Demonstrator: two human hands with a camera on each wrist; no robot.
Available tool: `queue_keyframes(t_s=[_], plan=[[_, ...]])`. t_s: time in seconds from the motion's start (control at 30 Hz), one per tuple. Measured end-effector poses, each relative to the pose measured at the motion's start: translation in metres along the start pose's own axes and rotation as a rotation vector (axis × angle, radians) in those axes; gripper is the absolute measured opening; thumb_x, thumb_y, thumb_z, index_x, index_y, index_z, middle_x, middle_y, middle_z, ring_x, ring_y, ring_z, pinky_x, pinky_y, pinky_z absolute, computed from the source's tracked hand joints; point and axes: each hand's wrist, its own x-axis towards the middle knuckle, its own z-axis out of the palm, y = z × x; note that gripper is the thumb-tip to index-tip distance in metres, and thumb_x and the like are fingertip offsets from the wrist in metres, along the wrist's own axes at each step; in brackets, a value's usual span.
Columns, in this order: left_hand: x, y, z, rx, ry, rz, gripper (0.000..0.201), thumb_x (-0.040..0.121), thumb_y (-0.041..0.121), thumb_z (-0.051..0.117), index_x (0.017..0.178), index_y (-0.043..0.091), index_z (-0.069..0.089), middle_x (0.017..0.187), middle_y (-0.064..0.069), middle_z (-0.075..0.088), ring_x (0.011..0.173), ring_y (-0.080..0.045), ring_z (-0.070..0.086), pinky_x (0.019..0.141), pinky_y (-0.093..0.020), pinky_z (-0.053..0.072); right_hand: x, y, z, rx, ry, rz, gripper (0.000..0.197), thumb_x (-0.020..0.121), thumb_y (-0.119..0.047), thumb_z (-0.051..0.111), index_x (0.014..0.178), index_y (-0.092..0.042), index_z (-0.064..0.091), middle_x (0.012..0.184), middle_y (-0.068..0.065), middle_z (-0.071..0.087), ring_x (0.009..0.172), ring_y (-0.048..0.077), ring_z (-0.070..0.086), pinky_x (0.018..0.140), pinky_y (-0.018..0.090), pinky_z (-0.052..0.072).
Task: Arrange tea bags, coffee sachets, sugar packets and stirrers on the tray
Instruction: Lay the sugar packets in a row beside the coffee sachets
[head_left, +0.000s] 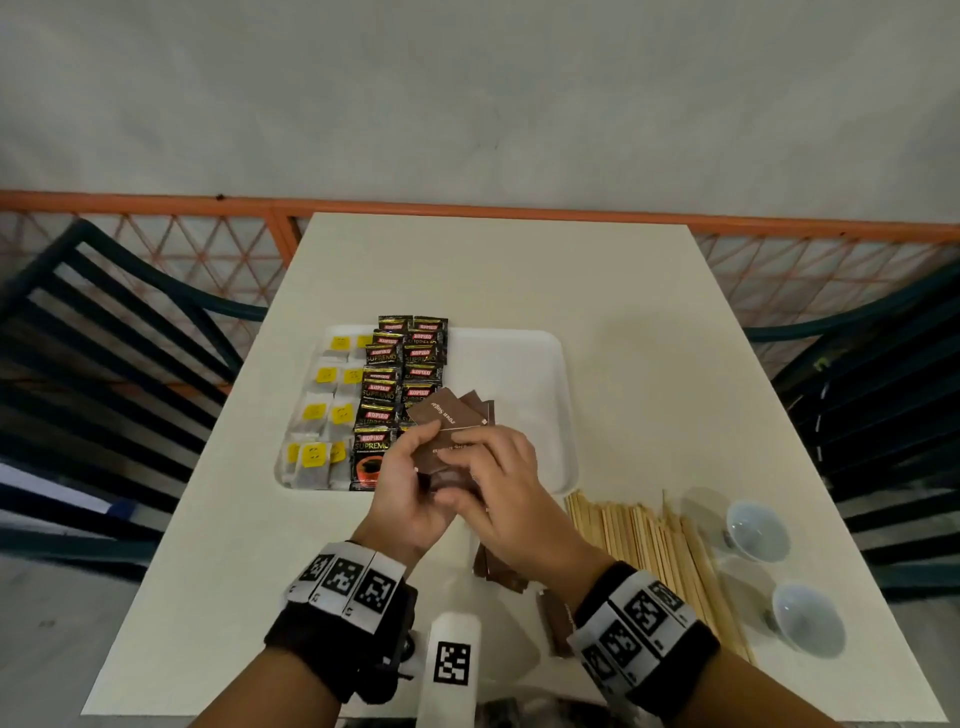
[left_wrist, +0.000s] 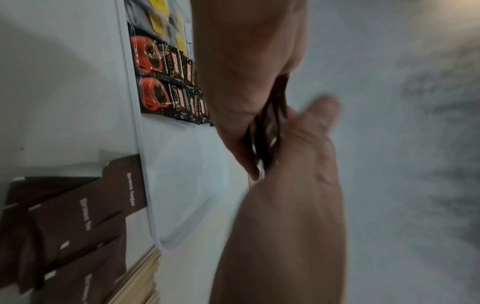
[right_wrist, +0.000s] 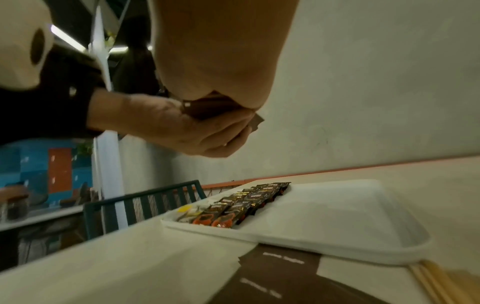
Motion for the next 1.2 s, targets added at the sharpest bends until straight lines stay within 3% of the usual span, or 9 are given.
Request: queue_keyframes(t_s=[0.1,0.2,0.33,0.5,0.67,0.8,1.0,1.13,1.2], plan=[[-0.001,0.001,0.003,0.047,0.042,0.020,0.036,0.091,0.021,0.034,0.106,0.003,0.061,0.078,-0.013,0.068,0.049,-0.017,0.059,0.040,-0.018,0.044,0.003,0.000,-0.010,0.285,0.009,0.246,0.037,0.090,-0.048,0.046,0.093,-0.017,0.066,0.118,-0.012,0.036,0.118,0.008,0.032,0.099,0.010,0.027],[-0.005,0.000,0.009,0.028,0.044,0.017,0.038,0.092,0.022,0.032,0.108,0.000,0.059,0.080,-0.017,0.064,0.042,-0.017,0.057,0.034,-0.016,0.040,0.010,0.000,-0.014,0.394,-0.013,0.398,0.012,0.085,-0.029,0.062,0.097,-0.029,0.059,0.112,-0.016,0.033,0.121,0.014,0.036,0.102,0.024,0.036],[-0.008,-0.002,0.014,0.031,0.050,0.069,0.045,0.092,0.027,0.036,0.085,0.002,0.073,0.078,-0.015,0.072,0.059,-0.023,0.068,0.044,-0.020,0.048,0.018,0.000,-0.018,0.589,-0.026,0.610,0.047,0.085,-0.028,0.064,0.124,-0.034,0.039,0.121,-0.003,0.032,0.119,0.017,0.044,0.099,0.034,0.046],[-0.016,-0.003,0.020,0.006,0.029,0.099,0.045,0.094,0.030,0.041,0.077,0.007,0.077,0.078,-0.011,0.073,0.066,-0.024,0.071,0.053,-0.031,0.057,0.022,0.001,-0.019,0.872,0.042,0.631,0.033,0.095,-0.018,0.048,0.122,-0.034,0.038,0.127,0.004,0.048,0.112,0.014,0.056,0.085,0.021,0.054],[-0.020,0.001,0.014,0.079,0.044,0.113,0.041,0.092,0.039,0.043,0.105,0.008,0.065,0.086,-0.012,0.073,0.070,-0.023,0.071,0.053,-0.031,0.057,0.025,-0.003,-0.011,0.810,0.122,0.584,0.029,0.090,-0.015,0.056,0.105,-0.039,0.049,0.118,0.004,0.056,0.105,0.013,0.058,0.086,0.030,0.054],[-0.017,0.006,0.008,0.108,0.032,0.130,0.042,0.090,0.037,0.045,0.116,0.007,0.058,0.087,-0.013,0.073,0.070,-0.023,0.071,0.053,-0.034,0.058,0.031,-0.002,-0.007,0.779,0.088,0.593,0.026,0.088,-0.015,0.060,0.109,-0.030,0.057,0.113,0.004,0.060,0.103,0.016,0.059,0.083,0.030,0.055],[-0.004,0.011,0.009,0.061,0.089,0.205,0.035,0.095,0.024,0.044,0.125,0.010,0.053,0.095,-0.011,0.071,0.073,-0.019,0.071,0.054,-0.025,0.056,0.052,-0.015,0.015,0.969,0.297,0.762,0.029,0.097,-0.012,0.042,0.120,-0.027,0.038,0.114,0.005,0.057,0.099,0.018,0.061,0.083,0.033,0.055],[0.004,0.017,0.012,0.022,0.164,0.285,0.037,0.092,0.019,0.048,0.128,0.014,0.051,0.117,-0.015,0.065,0.090,-0.024,0.067,0.058,-0.027,0.055,0.070,-0.016,0.027,0.904,0.387,0.740,0.032,0.098,-0.008,0.036,0.122,-0.028,0.033,0.120,0.004,0.052,0.101,0.008,0.056,0.089,0.023,0.049],[0.007,0.021,0.013,0.040,0.171,0.329,0.037,0.090,0.018,0.047,0.127,0.015,0.049,0.111,-0.013,0.065,0.090,-0.023,0.064,0.058,-0.027,0.053,0.076,-0.016,0.030,0.878,0.412,0.701,0.032,0.098,-0.007,0.036,0.124,-0.025,0.033,0.117,0.001,0.052,0.099,0.001,0.055,0.082,0.011,0.048]])
